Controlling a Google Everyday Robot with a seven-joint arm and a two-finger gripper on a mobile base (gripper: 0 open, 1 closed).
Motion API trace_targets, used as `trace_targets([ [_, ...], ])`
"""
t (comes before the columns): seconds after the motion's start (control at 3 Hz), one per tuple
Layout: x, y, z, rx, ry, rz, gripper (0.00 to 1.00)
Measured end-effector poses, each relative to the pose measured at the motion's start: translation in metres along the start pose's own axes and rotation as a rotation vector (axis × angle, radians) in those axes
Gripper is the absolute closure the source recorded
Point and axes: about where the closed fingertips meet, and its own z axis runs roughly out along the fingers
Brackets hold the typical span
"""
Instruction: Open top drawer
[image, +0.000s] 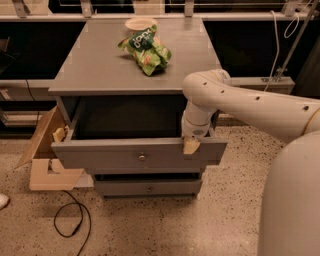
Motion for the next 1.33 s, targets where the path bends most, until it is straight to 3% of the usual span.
trace_targets([
  [0.33, -0.0009, 0.0284, 0.0062, 0.039, -0.070, 0.054, 1.00],
  [1.33, -0.0027, 0.0369, 0.0053, 0.048, -0.103, 0.069, 1.00],
])
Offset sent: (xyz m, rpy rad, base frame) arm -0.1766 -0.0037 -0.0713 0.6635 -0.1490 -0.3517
